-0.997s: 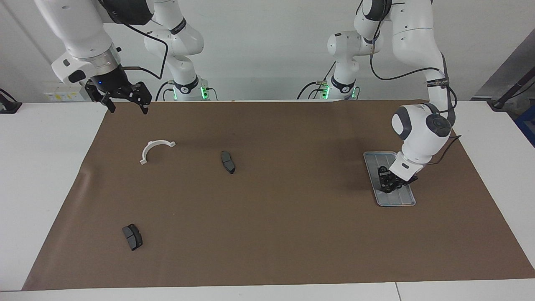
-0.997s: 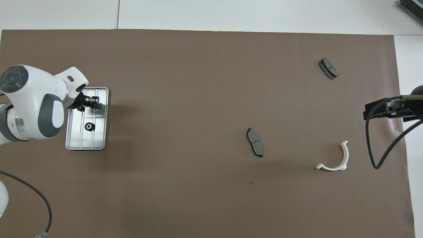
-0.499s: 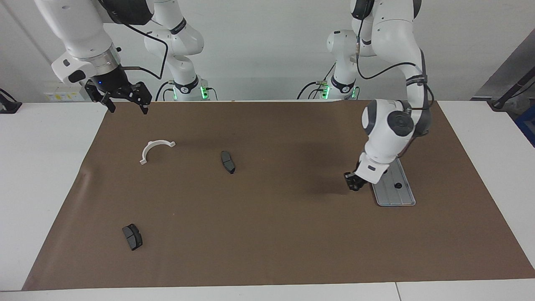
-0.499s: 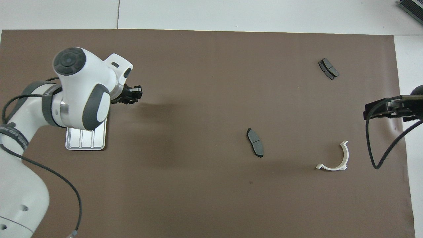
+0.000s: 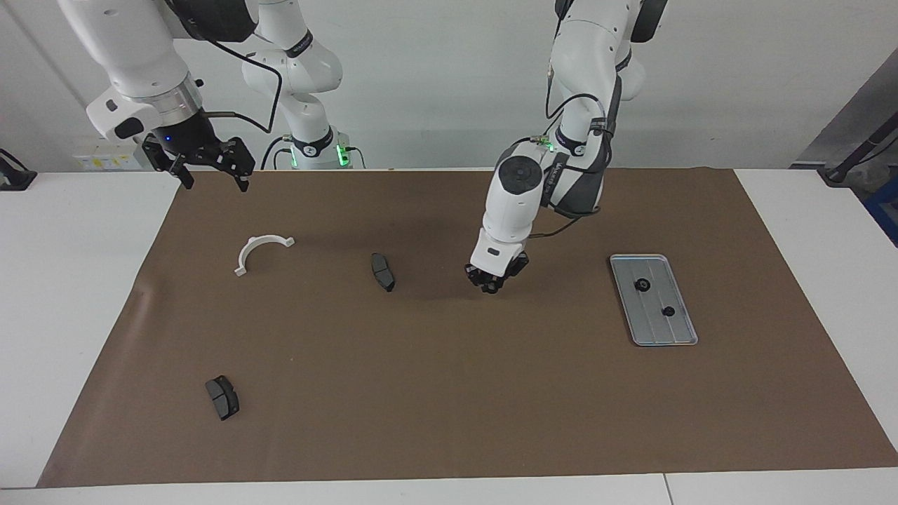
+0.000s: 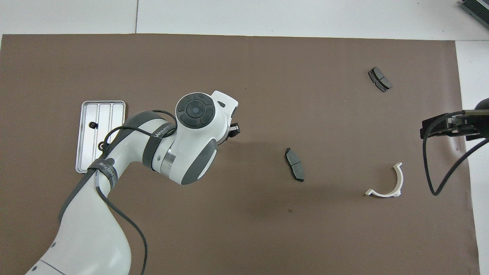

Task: Place bearing gear from tray to pile
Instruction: 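Carry the gear to mid-table with the left gripper and release it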

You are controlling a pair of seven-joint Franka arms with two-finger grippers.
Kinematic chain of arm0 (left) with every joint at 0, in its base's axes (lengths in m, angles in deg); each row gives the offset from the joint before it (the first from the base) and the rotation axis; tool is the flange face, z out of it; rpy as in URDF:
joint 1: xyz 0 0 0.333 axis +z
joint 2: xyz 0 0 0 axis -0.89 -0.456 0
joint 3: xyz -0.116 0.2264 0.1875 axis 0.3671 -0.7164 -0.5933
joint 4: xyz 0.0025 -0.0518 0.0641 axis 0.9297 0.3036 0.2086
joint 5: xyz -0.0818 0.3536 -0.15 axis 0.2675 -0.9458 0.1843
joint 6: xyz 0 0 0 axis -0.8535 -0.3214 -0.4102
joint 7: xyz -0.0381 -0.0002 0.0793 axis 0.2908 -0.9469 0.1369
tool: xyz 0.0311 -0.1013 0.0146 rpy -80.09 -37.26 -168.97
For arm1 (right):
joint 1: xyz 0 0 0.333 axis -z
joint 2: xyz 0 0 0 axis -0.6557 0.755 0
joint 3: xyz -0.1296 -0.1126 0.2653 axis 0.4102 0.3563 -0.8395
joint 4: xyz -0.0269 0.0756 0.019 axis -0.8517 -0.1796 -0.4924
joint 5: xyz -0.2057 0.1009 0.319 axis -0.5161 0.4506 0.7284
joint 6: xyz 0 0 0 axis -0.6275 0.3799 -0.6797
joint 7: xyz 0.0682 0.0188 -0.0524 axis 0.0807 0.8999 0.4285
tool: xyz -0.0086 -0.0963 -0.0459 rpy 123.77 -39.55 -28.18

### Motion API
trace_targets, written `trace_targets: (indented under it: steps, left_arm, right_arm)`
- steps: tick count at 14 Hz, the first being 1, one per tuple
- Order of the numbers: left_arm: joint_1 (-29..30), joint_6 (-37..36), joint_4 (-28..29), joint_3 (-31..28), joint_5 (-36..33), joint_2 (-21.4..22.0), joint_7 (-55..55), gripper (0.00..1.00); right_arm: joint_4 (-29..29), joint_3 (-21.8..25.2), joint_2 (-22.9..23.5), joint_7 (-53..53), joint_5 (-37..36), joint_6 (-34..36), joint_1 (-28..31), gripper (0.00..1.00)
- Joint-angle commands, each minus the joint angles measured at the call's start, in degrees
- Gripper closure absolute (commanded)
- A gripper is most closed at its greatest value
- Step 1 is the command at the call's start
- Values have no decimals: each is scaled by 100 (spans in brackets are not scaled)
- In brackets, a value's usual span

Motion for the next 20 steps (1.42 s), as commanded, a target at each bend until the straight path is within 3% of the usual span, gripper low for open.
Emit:
trace_targets:
  steps: [1, 5, 12, 14, 17, 20]
  left_arm:
    - [-137, 563, 8, -89, -73, -62, -94, 1]
    - [151, 530, -10, -124, -82, -28, 336, 0]
    - [2260, -402, 69, -115, -73, 359, 2786, 0]
    - [2787, -341, 271, -124, -73, 412, 3270, 0]
    - [3369, -17, 753, -124, -73, 570, 4088, 0]
    - [3493, 888, 1307, -133, -73, 623, 4160, 0]
  right_arm:
    - [120, -14, -123, 103, -37, -18, 29, 0]
    - [120, -14, -123, 103, -37, -27, 29, 0]
    - [137, -14, -122, 121, -28, -106, 29, 0]
    - [155, -84, -114, 244, 120, -289, -50, 0]
    - [654, -93, -44, -298, 341, -1009, -505, 0]
    - [559, -102, 710, -1072, 350, -1606, -1208, 0]
